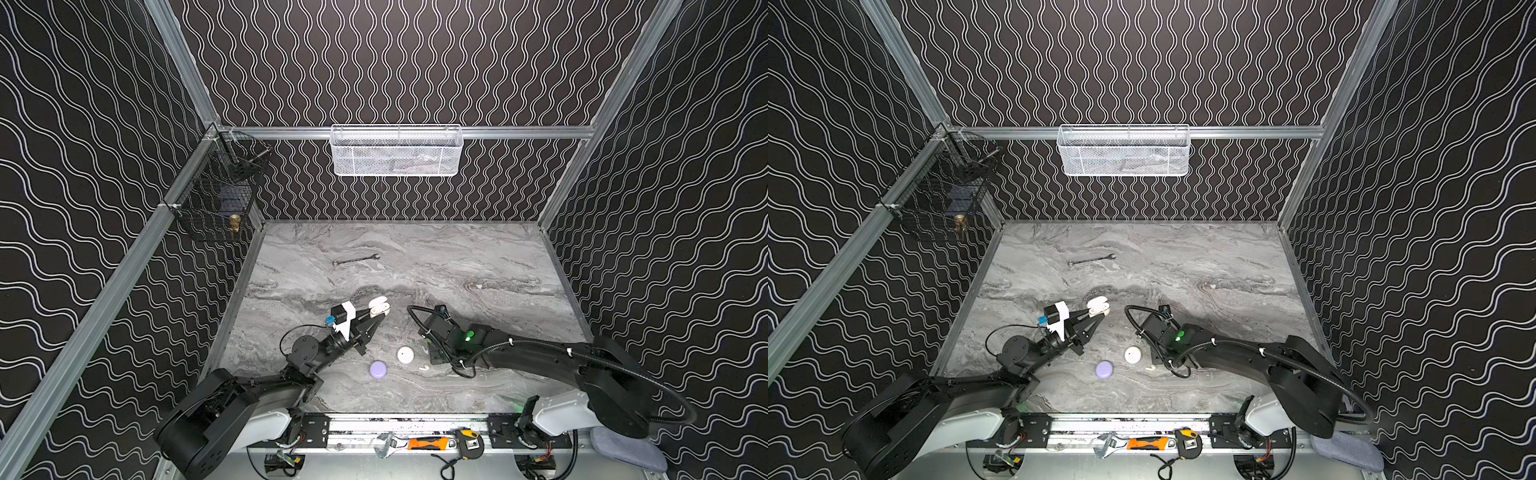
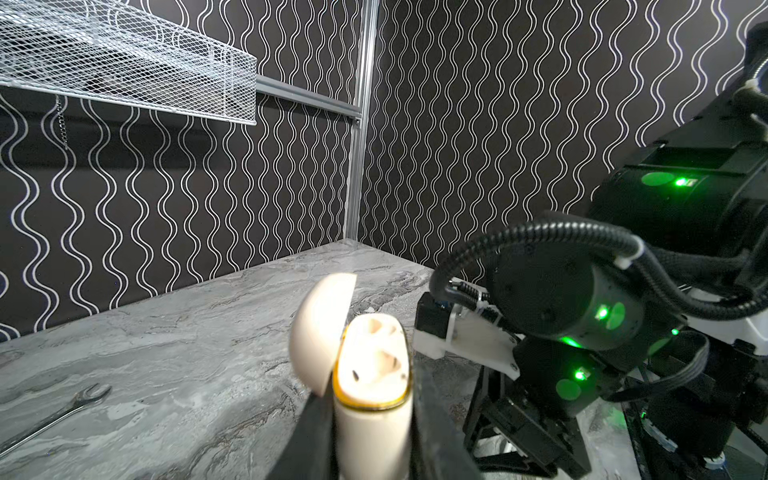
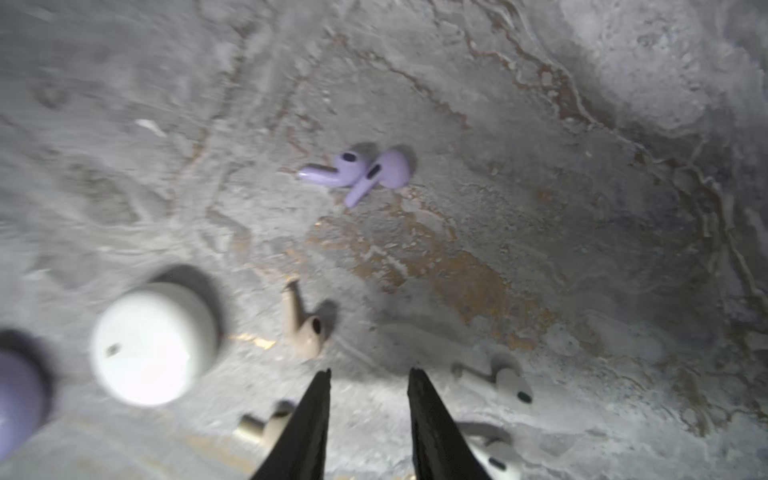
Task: Insert the wireless bluetooth earbuds into the charging case
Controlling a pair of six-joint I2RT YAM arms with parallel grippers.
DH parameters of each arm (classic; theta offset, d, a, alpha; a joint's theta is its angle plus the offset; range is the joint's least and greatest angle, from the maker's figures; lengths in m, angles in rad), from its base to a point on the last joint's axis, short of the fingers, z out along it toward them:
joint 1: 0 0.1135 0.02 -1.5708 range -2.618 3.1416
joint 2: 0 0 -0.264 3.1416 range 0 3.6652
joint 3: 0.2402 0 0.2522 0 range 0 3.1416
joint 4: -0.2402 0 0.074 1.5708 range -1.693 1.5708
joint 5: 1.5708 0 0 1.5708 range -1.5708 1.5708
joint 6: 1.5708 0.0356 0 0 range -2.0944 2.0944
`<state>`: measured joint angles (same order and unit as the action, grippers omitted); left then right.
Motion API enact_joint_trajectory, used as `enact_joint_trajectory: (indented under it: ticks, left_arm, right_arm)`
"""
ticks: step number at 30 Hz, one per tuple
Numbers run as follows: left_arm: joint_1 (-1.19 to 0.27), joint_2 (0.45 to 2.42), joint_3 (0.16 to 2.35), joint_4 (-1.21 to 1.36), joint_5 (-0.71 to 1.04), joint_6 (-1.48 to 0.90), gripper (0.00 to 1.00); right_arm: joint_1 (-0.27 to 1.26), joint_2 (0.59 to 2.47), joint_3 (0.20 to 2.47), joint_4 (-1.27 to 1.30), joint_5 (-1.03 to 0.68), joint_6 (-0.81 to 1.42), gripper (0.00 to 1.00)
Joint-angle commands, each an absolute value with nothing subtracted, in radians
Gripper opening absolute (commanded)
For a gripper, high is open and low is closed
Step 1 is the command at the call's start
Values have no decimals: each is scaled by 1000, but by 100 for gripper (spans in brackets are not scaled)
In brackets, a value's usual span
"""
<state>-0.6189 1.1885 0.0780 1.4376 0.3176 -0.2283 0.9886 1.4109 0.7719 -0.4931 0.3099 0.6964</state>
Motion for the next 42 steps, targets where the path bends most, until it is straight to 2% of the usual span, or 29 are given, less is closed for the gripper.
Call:
enact_joint_trajectory:
  ticks: [1, 5, 14, 24, 42]
  left_arm:
    - [-616, 1186, 80, 1455, 316, -209, 0]
    - [-617, 1181, 78, 1450, 313, -209, 0]
    - [-618, 1169, 80, 1436, 317, -203, 0]
    - [-618, 1159, 83, 1419, 318, -199, 0]
    - [-618, 1129, 91, 1370, 322, -189, 0]
  right_arm:
    - [997, 1384, 753, -470, 260, 724, 33]
    - [1007, 1398, 739, -442, 215, 730, 19]
    - [1022, 1454, 739, -385, 161, 730, 6]
    - [1013, 1588, 803, -399, 219, 726, 1]
    - [938, 1600, 779, -397, 262, 698, 0]
